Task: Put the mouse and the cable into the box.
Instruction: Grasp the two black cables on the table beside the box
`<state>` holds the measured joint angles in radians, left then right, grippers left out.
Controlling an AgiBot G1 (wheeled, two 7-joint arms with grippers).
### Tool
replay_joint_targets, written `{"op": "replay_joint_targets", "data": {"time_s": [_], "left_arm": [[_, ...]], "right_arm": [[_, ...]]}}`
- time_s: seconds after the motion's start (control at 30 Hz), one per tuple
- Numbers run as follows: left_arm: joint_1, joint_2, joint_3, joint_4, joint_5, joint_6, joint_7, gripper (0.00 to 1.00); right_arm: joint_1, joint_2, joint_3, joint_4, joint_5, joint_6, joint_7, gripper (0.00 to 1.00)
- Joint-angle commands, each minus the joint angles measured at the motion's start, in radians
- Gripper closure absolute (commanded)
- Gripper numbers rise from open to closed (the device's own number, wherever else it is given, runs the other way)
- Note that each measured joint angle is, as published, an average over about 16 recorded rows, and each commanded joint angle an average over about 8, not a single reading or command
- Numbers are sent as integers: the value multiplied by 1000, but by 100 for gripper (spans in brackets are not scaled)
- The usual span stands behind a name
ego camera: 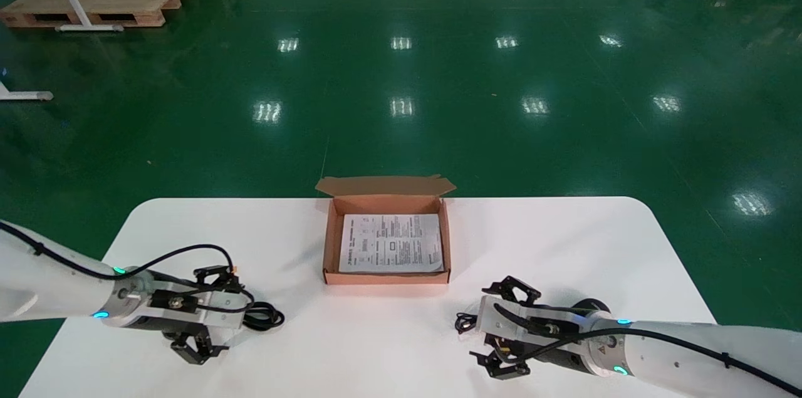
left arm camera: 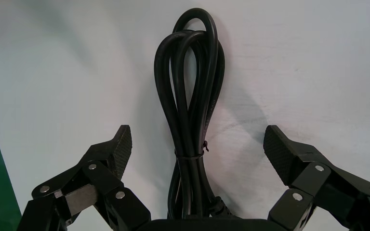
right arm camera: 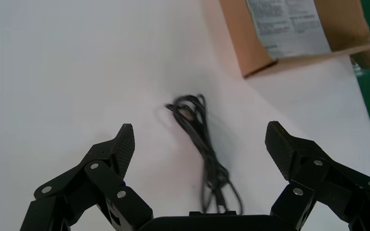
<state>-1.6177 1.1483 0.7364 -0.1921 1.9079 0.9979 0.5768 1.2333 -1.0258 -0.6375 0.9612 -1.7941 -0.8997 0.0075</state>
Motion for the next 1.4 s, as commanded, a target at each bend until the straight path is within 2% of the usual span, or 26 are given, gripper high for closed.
{"op": "replay_joint_targets", "data": {"time_s": [0.03,0.5,0.97,1.0,1.07,1.27,1.33,1.4], "left_arm": [[-3,3,-1,11,-2,-1,8,0],[-19,17,-7,63,-11,-9,45,0],[-30,26,-10,97,-16,-15,69,0],[-30,26,-10,99,-16,-15,70,2],[-31,27,-10,101,-16,-15,71,19],[-32,27,-11,102,-17,-15,72,86],[-32,27,-11,102,-17,-15,71,94],[-31,27,-11,101,-17,-15,71,99]], "right_arm": [[11,-24,-6,-52,-27,37,-26,0],[58,-93,-6,-221,-23,100,-167,0],[74,-104,-8,-301,-21,107,-230,0],[75,-105,-9,-304,-21,107,-230,0],[76,-106,-9,-309,-21,107,-230,19],[77,-106,-10,-311,-22,106,-230,93],[77,-106,-10,-310,-22,106,-230,100],[76,-106,-10,-308,-22,105,-230,100]]}}
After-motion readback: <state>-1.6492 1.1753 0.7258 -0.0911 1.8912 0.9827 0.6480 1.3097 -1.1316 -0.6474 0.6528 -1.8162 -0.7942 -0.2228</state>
